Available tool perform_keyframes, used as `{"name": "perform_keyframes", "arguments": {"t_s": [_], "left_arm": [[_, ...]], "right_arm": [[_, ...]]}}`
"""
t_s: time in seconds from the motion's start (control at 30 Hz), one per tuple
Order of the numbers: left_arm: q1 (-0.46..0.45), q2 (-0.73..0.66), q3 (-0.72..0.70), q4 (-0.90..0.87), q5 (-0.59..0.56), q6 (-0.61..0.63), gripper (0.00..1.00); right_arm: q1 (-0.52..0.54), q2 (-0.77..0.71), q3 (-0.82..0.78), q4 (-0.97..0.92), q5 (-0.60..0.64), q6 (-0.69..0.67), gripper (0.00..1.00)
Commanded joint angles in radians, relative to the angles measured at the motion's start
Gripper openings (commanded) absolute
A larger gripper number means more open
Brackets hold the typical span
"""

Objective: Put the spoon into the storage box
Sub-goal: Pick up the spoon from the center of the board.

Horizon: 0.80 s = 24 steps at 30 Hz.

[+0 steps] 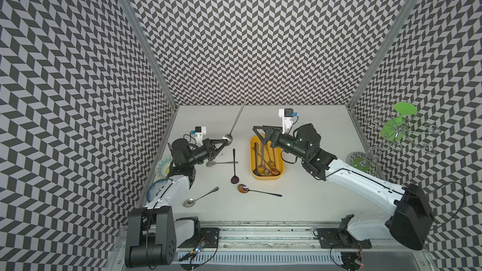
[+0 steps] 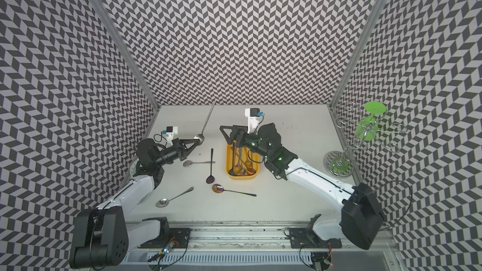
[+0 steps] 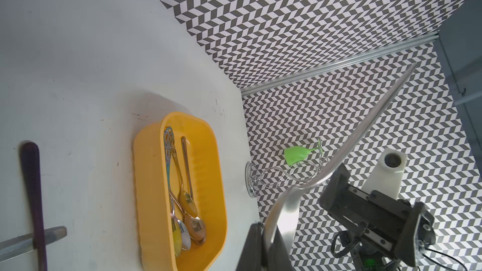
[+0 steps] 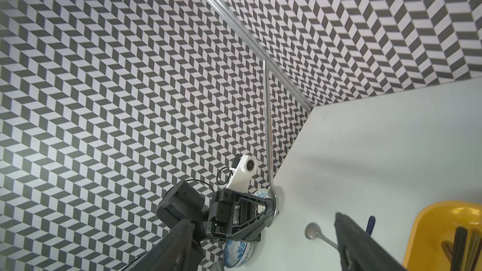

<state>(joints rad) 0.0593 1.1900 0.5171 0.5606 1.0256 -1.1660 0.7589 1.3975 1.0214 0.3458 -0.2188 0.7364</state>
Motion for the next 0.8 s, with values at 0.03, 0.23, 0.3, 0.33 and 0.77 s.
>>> {"name": "perform_keyframes", "arguments": {"t_s": [0.03,0.23,0.3,0.33,0.77], "left_arm": [[-0.005,-0.026,-0.002,0.063,-0.009,-0.028,0.00],[-0.010,-0.029,0.009,0.054,0.001,-0.021,0.00],[-0.021,-0.037,-0.005,0.068,-0.011,-0.014,0.00],[-0.022,-0.039,-0.009,0.075,-0.012,-0.014,0.00],[-0.031,-0.046,0.009,0.042,-0.006,0.020,0.00]], "right_arm": [[0.014,0.064,0.050,0.123,-0.057,0.041,0.84],[0.018,0.194,0.152,0.139,-0.116,0.066,0.79],[0.022,0.233,0.187,0.150,-0.135,0.067,0.77],[0.022,0.253,0.208,0.143,-0.143,0.062,0.76],[0.022,0.386,0.341,0.132,-0.165,0.048,0.48]]}}
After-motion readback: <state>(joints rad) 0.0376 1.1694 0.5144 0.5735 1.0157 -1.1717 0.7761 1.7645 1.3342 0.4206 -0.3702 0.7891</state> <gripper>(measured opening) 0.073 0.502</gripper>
